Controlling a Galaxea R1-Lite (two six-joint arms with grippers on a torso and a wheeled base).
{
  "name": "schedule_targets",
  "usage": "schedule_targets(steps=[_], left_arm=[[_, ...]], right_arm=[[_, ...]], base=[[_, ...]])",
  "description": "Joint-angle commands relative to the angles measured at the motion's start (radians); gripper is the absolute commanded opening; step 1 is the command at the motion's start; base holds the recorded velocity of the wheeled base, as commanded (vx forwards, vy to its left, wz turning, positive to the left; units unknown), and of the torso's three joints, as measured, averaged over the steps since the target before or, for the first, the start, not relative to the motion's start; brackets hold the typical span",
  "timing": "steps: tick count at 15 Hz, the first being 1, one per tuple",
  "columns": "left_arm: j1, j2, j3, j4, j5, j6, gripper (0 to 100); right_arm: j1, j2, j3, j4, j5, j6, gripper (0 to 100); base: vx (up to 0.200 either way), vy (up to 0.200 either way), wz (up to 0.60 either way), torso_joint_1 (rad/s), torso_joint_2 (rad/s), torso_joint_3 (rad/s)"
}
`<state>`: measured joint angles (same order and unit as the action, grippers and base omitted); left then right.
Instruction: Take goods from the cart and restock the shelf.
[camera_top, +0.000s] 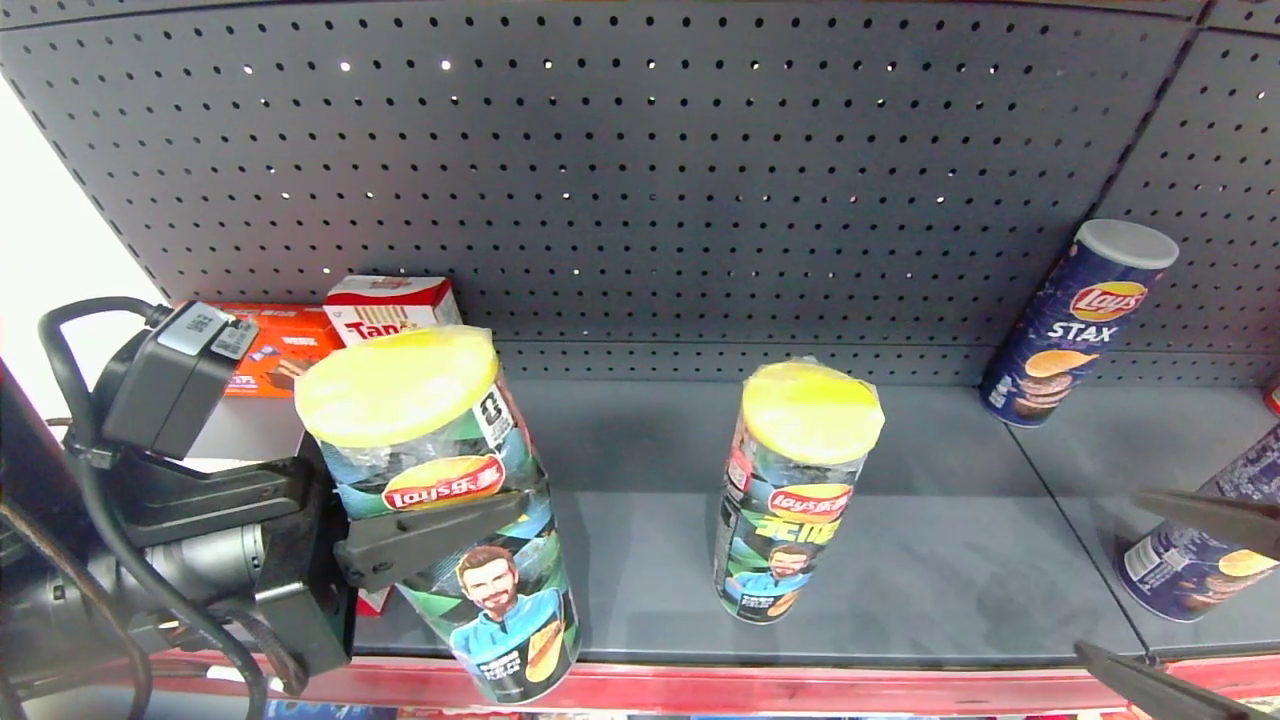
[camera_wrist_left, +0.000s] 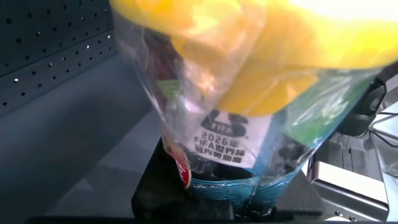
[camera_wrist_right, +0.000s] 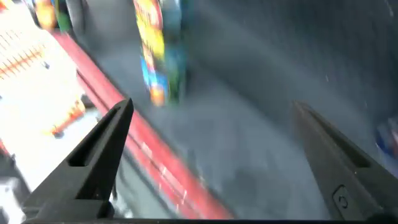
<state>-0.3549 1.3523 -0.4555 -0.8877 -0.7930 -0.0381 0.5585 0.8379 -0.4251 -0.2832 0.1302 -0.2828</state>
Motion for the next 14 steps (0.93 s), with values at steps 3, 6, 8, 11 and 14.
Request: schedule_targets(steps=[3,6,8,11,14], left_arm=[[-0.001,0.002,-0.006,-0.001,0.0,0.0,0],[-0.003,-0.002,-0.006,-0.001,0.0,0.0,0],[-0.003,-0.001,-0.012,-0.001,0.0,0.0,0],[-0.004,0.002,-0.037,-0.001,0.0,0.0,0],[-0.03,0.007,-0.054,-0.001,0.0,0.0,0]], right_arm=[[-0.029,-0.339,0.236,0.076,-0.144,0.017,100],[-0.138,-0.413,0.315,0.076,-0.161,0.083,100],[-0.218,-0.467,0.381,0.076,-0.161,0.096,100],[-0.354,-0.526,0.425,0.176,-0.161,0.093,100],[-0.522,-0.582,0.422,0.226,-0.196,0.089,100]], base=[[0.0,0.0,0.0,0.0,0.0,0.0],[0.0,0.0,0.0,0.0,0.0,0.0],[0.0,0.0,0.0,0.0,0.0,0.0],[0.0,0.0,0.0,0.0,0.0,0.0],[0.0,0.0,0.0,0.0,0.0,0.0]])
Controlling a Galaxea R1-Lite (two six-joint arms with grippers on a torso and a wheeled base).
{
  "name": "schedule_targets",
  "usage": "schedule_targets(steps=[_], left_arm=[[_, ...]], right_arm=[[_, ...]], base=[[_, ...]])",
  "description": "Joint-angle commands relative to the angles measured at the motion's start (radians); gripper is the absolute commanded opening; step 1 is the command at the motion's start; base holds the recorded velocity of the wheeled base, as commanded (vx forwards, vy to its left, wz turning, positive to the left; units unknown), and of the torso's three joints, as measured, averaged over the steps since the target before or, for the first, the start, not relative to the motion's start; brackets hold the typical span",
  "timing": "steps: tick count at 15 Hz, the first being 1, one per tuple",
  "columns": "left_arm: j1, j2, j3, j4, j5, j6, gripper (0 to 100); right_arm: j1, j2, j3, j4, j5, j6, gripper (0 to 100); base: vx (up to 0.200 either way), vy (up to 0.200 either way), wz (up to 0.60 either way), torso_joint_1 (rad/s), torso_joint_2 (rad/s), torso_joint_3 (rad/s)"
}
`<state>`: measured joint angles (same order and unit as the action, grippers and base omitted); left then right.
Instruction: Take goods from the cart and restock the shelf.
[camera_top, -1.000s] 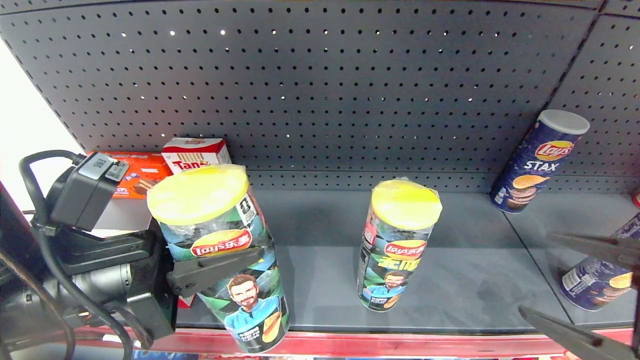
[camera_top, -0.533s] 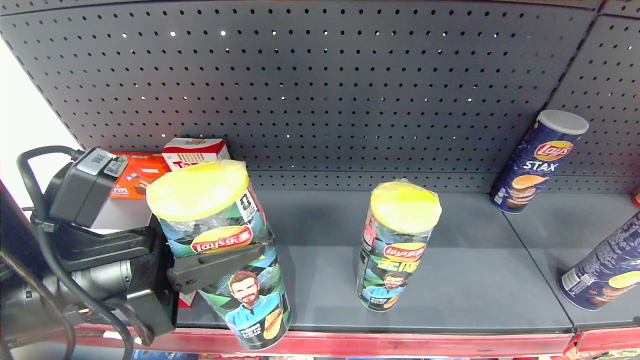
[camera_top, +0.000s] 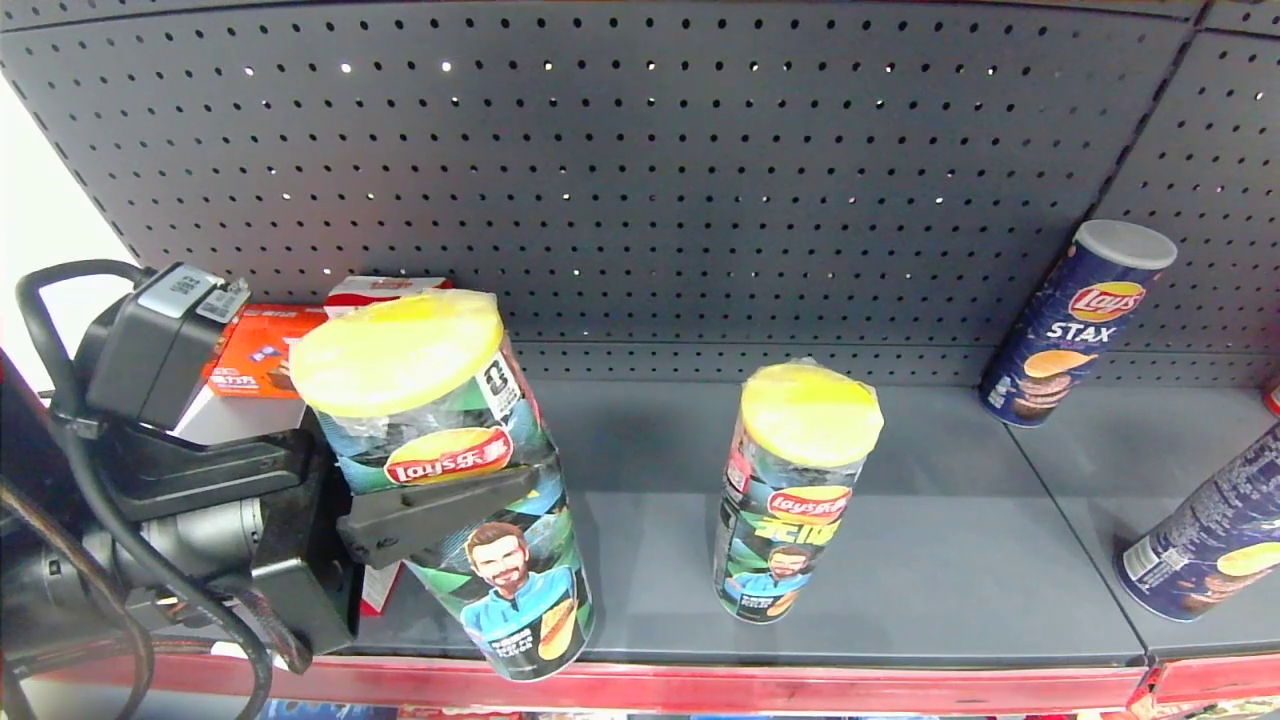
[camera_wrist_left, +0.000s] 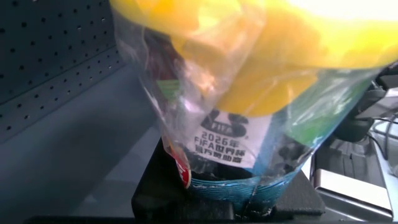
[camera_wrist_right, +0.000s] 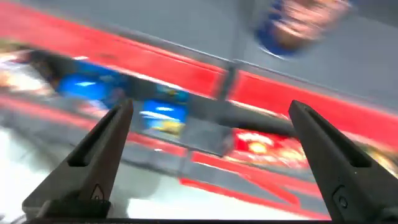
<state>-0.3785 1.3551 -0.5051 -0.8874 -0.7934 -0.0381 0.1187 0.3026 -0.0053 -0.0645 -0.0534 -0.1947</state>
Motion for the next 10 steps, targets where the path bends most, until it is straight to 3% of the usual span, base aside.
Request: schedule_targets(steps=[1,4,7,9,10], left_arm=[[-0.008,0.004,-0.004,-0.001,0.0,0.0,0],[-0.008,-0.001,-0.004,-0.001,0.0,0.0,0],[-0.01,-0.004,-0.004,-0.001,-0.001,0.0,0],[-0.011,-0.004,-0.004,-0.001,-0.004,0.0,0],[-0.011,-0.004,-0.004,-0.001,-0.015,0.0,0]], right_arm=[[-0.122,-0.08,0.002,0.008,-0.013,0.004,100],[-0.172,-0.238,0.005,0.002,-0.016,0.037,100],[-0.172,-0.238,0.005,-0.001,-0.128,0.19,100],[-0.163,-0.246,0.005,0.006,-0.102,0.221,100],[-0.099,-0.244,0.005,0.011,-0.032,0.199,100]], base=[[0.0,0.0,0.0,0.0,0.0,0.0],[0.0,0.0,0.0,0.0,0.0,0.0],[0.0,0.0,0.0,0.0,0.0,0.0],[0.0,0.0,0.0,0.0,0.0,0.0],[0.0,0.0,0.0,0.0,0.0,0.0]])
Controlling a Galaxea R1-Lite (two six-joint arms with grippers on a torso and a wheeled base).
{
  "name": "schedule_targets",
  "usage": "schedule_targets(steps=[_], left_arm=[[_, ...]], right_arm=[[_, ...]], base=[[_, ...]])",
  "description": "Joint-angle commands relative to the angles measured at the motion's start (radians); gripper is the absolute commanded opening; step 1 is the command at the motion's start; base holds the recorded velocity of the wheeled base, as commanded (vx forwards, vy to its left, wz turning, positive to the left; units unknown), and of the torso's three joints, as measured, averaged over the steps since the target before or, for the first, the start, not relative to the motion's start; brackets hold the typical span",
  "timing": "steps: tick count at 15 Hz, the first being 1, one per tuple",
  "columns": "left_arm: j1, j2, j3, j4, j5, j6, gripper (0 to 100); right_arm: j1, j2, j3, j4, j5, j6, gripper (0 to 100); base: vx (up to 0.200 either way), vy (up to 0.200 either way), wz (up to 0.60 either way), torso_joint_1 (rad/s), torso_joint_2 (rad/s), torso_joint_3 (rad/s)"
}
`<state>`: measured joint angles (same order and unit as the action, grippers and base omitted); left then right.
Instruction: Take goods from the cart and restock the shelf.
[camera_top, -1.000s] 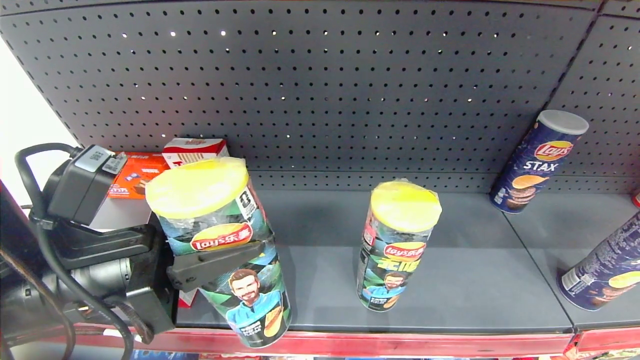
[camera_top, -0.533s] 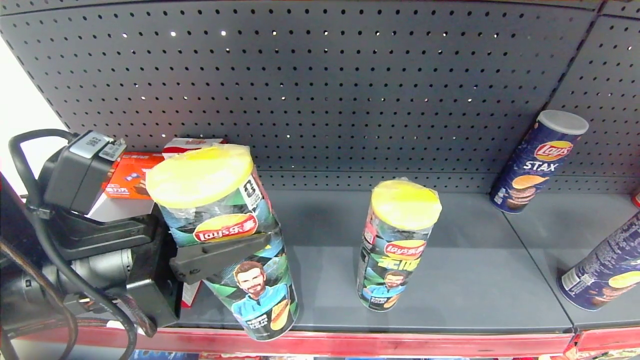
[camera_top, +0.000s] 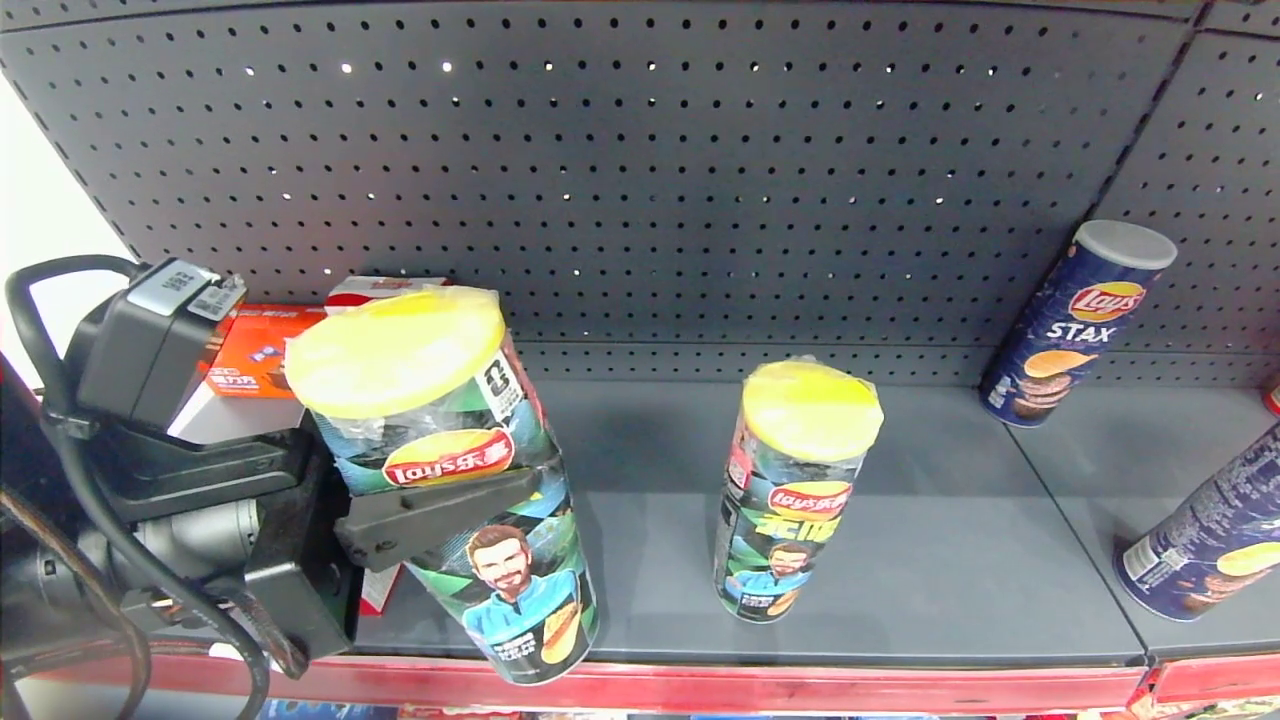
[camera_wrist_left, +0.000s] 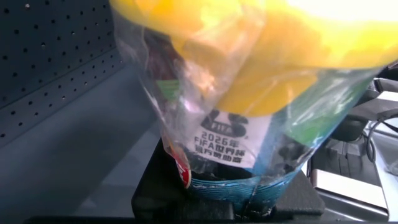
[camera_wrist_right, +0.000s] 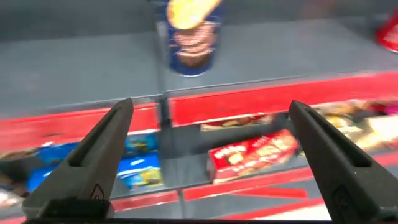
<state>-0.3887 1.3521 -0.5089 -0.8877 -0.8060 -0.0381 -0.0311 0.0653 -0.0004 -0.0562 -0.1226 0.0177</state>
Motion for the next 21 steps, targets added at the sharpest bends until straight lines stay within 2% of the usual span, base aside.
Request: schedule_targets(steps=[1,5,11,13,14,15,16,18,21], left_arm=[[-0.001,-0.001,0.0,-0.001,-0.002,0.0,0],[-0.03,-0.001,-0.003,-0.002,-0.002,0.0,0],[-0.036,-0.008,0.004,-0.001,-0.002,0.001,0],[-0.032,-0.01,-0.013,0.003,-0.002,0.02,0],[-0.032,-0.01,-0.023,0.009,0.011,0.018,0],[0.018,-0.013,-0.017,0.013,0.034,0.024,0],[0.041,-0.031,-0.014,0.015,0.03,0.03,0],[0.031,-0.033,-0.002,0.016,0.033,0.06,0],[-0.002,0.028,-0.076,0.015,0.062,0.081,0]], right_arm=[[0.051,-0.007,0.0,0.002,0.037,-0.013,100],[0.017,-0.061,-0.001,0.068,0.121,-0.048,100],[0.016,-0.062,0.0,0.058,0.115,-0.031,100],[0.016,-0.062,0.0,0.058,0.115,-0.031,100],[0.016,-0.062,0.0,0.058,0.115,-0.031,100],[0.016,-0.062,0.0,0.058,0.115,-0.031,100],[0.016,-0.062,0.0,0.058,0.115,-0.031,100],[0.016,-0.062,0.0,0.058,0.115,-0.031,100],[0.016,-0.062,0.0,0.058,0.113,-0.031,100]], base=[[0.0,0.0,0.0,0.0,0.0,0.0],[0.0,0.0,0.0,0.0,0.0,0.0],[0.0,0.0,0.0,0.0,0.0,0.0],[0.0,0.0,0.0,0.0,0.0,0.0],[0.0,0.0,0.0,0.0,0.0,0.0],[0.0,0.0,0.0,0.0,0.0,0.0],[0.0,0.0,0.0,0.0,0.0,0.0],[0.0,0.0,0.0,0.0,0.0,0.0],[0.0,0.0,0.0,0.0,0.0,0.0]])
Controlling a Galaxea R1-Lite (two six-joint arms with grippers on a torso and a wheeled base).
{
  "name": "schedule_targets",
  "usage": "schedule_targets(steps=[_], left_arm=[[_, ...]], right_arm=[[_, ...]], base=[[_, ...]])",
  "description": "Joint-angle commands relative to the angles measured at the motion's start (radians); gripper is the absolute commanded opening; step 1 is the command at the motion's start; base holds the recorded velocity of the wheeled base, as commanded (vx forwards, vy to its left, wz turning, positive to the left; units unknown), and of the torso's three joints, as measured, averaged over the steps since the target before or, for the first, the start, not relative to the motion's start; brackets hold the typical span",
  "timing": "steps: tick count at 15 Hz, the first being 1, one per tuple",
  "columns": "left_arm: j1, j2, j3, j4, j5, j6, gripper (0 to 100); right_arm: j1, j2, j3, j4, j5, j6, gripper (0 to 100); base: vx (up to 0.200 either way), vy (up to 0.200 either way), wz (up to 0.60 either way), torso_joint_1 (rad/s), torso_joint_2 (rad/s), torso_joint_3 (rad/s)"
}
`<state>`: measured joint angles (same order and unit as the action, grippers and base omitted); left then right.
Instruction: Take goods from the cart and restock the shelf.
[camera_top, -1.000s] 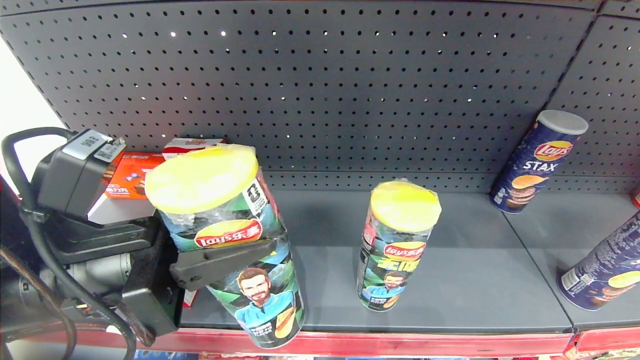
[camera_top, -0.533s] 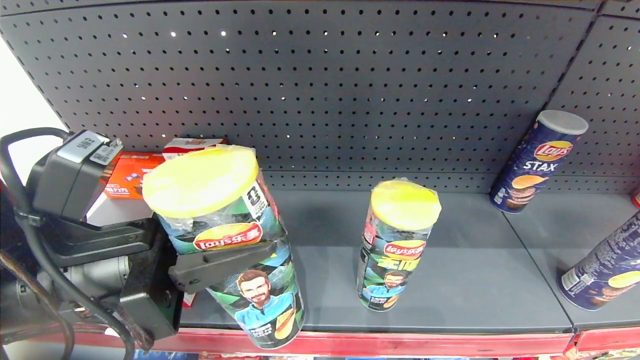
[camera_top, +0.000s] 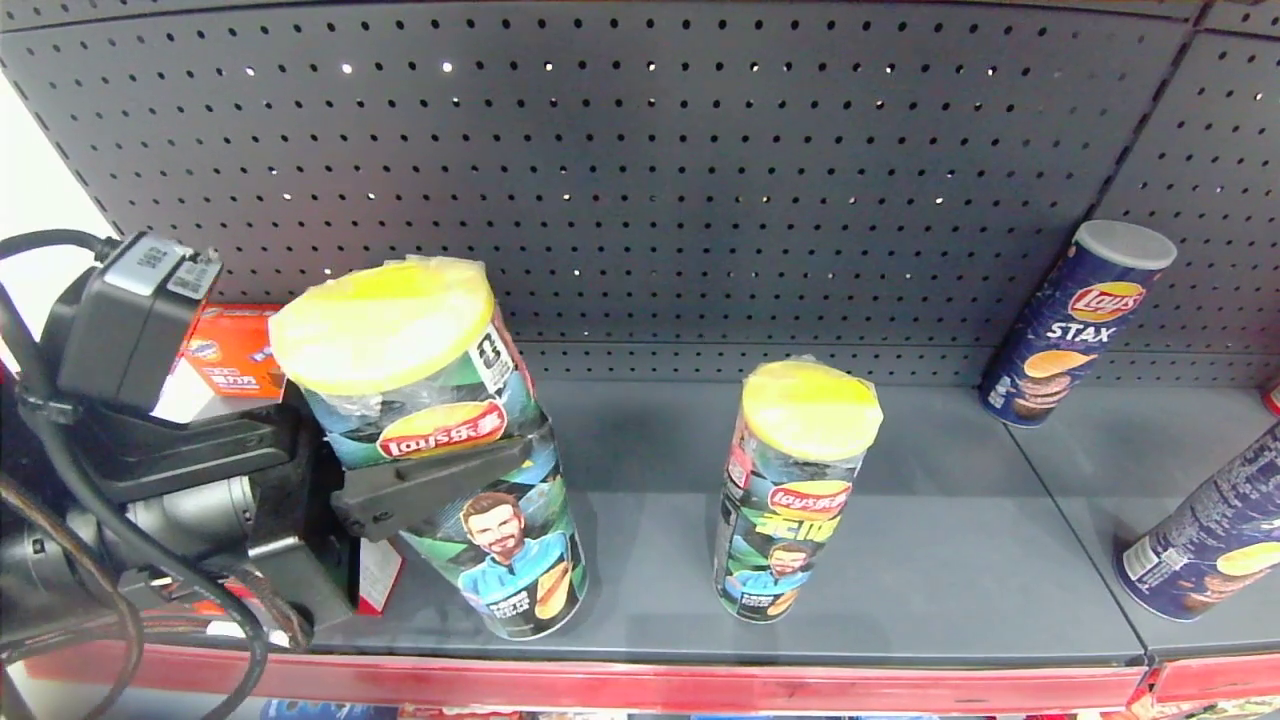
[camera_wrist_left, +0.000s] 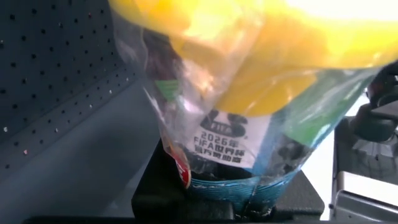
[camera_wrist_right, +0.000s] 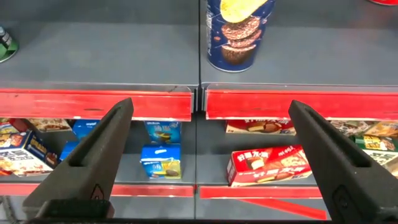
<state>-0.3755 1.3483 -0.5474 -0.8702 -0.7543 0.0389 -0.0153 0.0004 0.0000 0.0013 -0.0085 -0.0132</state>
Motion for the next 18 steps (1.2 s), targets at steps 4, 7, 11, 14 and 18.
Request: schedule_targets(steps=[4,7,11,14,18], left_arm=[[-0.135,0.081,-0.086,0.0,0.092,0.002,0],[-0.148,0.138,-0.101,-0.019,0.113,-0.001,0],[-0.143,0.173,-0.114,-0.024,0.116,-0.001,0],[-0.138,0.215,-0.158,-0.026,0.156,0.004,0],[-0.105,0.224,-0.157,-0.072,0.153,0.001,0]], right_arm=[[0.0,0.003,0.0,0.0,-0.001,-0.001,100],[0.0,0.003,0.0,0.0,-0.001,-0.001,100],[0.0,0.003,0.0,0.0,0.001,-0.001,100],[0.0,0.003,0.0,0.0,0.001,-0.001,100],[0.0,0.003,0.0,0.0,0.001,-0.001,100]], base=[[0.0,0.0,0.0,0.0,0.0,0.0],[0.0,0.0,0.0,0.0,0.0,0.0],[0.0,0.0,0.0,0.0,0.0,0.0],[0.0,0.0,0.0,0.0,0.0,0.0],[0.0,0.0,0.0,0.0,0.0,0.0]])
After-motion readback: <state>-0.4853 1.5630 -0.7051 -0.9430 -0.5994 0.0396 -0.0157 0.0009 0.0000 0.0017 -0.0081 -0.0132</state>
